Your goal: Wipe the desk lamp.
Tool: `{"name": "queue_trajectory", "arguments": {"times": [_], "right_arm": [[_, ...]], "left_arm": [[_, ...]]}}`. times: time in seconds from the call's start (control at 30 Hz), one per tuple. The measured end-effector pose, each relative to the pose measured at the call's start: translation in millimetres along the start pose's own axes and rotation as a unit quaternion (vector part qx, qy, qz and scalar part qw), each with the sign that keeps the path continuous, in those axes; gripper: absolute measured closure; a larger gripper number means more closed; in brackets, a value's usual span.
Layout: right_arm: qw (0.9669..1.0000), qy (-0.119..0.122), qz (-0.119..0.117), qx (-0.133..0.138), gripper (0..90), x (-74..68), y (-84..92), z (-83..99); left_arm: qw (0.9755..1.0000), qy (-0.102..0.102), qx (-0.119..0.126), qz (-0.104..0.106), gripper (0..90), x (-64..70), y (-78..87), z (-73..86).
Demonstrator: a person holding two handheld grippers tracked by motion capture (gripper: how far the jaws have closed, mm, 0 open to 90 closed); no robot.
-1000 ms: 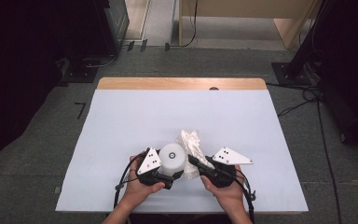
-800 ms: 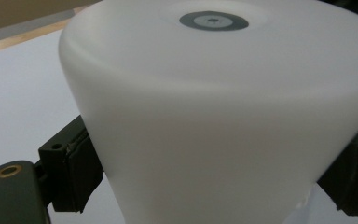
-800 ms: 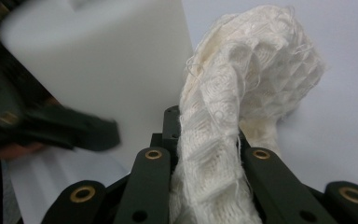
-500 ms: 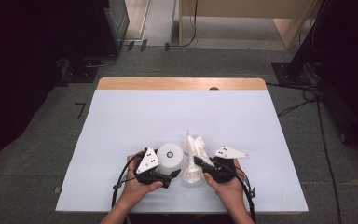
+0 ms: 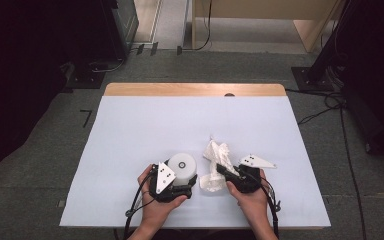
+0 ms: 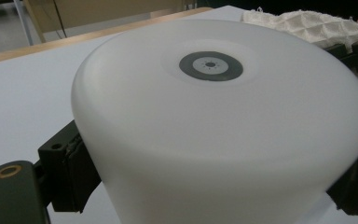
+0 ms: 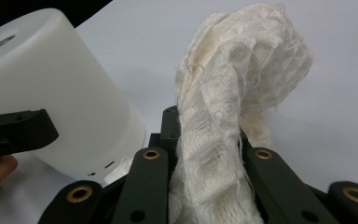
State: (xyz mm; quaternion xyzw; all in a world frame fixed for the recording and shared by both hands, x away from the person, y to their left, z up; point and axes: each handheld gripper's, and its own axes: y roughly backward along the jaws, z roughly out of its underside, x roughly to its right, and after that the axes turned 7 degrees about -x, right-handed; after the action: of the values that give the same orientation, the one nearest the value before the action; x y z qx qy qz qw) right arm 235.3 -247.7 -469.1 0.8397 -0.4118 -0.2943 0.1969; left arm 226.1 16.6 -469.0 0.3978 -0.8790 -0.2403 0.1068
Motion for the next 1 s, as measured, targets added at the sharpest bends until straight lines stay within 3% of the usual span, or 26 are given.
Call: {"name": "queue_trajectory", "arguments": {"times": [0.07,0.13,0.17,0.23,0.3,0.33,0.43,0.63,0.7,0.77,0.87,1.0], "right_arm": [[0.9999,0.009,-0.010,-0.002,76.9,-3.5,-1.1,-0.1],[0.9996,0.014,-0.023,-0.005,77.1,-7.1,-1.6,-0.4],[0.9994,0.016,-0.030,-0.005,77.2,-8.5,-2.2,-0.4],[0.9989,0.015,-0.043,-0.006,77.5,-15.9,-5.0,0.2],[0.9980,0.025,-0.058,-0.009,77.8,-25.4,-8.5,0.6],[0.9971,0.030,-0.069,-0.009,78.1,-30.4,-9.3,0.5],[0.9956,0.045,-0.083,0.003,78.4,-44.1,-5.6,-3.1],[0.9931,0.061,-0.088,0.047,78.4,-54.1,17.8,-15.8],[0.9926,0.072,-0.085,0.048,78.4,-55.1,19.9,-16.9],[0.9934,0.067,-0.085,0.039,78.4,-53.6,14.5,-14.3],[0.9959,0.051,-0.074,-0.005,78.4,-47.3,-4.1,-3.6],[0.9963,0.033,-0.064,-0.047,78.5,-39.3,-24.2,10.3]], "left_arm": [[0.9996,-0.011,0.001,0.026,8.7,-7.4,0.0,-0.4],[0.9976,-0.022,0.003,0.065,8.7,-18.0,0.7,-2.0],[0.9942,-0.031,0.008,0.103,8.7,-25.0,1.5,-3.2],[0.9867,-0.034,0.022,0.158,8.7,-34.2,3.2,-4.8],[0.9816,-0.042,0.024,0.185,8.7,-39.6,4.4,-7.0],[0.9811,-0.054,0.017,0.185,8.7,-39.8,4.7,-7.7],[0.9829,-0.086,-0.011,0.162,8.8,-36.8,2.3,-5.8],[0.9814,-0.090,-0.015,0.169,8.8,-34.4,-1.3,-4.6],[0.9810,-0.090,-0.013,0.172,8.8,-35.4,-1.6,-4.2],[0.9811,-0.090,-0.011,0.171,8.8,-35.3,-1.5,-3.7],[0.9811,-0.090,-0.011,0.171,8.7,-35.7,-1.2,-3.4],[0.9811,-0.085,-0.010,0.173,8.8,-38.3,-0.9,-3.6]]}}
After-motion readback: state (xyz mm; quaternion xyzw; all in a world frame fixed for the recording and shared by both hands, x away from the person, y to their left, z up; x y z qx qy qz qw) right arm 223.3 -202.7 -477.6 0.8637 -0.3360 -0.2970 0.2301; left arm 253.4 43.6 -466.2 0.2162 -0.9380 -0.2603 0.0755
